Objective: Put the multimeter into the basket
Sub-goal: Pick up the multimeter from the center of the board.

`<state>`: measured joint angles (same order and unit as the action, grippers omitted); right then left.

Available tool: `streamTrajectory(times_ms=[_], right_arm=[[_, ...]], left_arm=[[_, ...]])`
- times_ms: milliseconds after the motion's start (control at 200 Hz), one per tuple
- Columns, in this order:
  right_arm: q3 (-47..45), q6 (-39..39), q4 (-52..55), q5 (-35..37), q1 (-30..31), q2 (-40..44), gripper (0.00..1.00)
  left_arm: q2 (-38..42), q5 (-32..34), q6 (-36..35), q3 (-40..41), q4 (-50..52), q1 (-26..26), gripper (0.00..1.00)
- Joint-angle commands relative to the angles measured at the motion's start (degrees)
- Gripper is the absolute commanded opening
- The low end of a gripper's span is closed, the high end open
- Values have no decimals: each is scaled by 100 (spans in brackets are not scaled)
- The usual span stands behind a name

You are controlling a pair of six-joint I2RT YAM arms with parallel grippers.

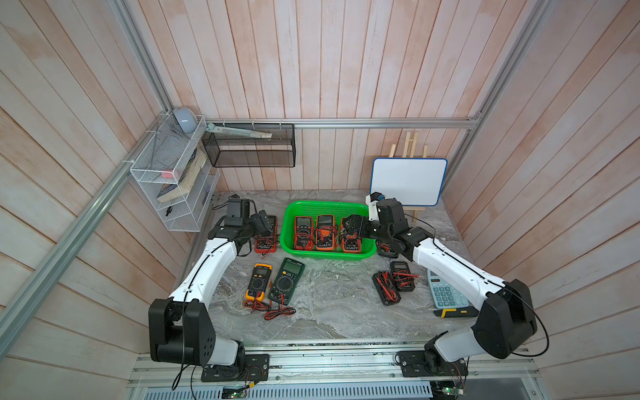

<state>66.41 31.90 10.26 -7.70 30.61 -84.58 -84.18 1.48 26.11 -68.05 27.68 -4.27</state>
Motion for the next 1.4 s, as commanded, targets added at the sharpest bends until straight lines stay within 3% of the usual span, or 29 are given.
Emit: streamTrajectory(times_ms=[0,355,690,975,1395], right_arm=[[-118,105,-493,-337,178,139,98],[-59,283,-756,-377,833,20,98],[-60,430,-927,-539,1043,-316,98],[3,462,-917,-610,1070,-515,98],[227,475,-893,-659,1096,-734,98]], left_arm=[[-344,-189,-308,-318,47,179,100],[-1898,-235,-951,-1377,184,234,100],[-3238,-435,-1535,-2605,674,252,100],[-3919,-583,-1827,-3267,962,252,100],[-4373,-725,-1923,-3565,1085,212,100]])
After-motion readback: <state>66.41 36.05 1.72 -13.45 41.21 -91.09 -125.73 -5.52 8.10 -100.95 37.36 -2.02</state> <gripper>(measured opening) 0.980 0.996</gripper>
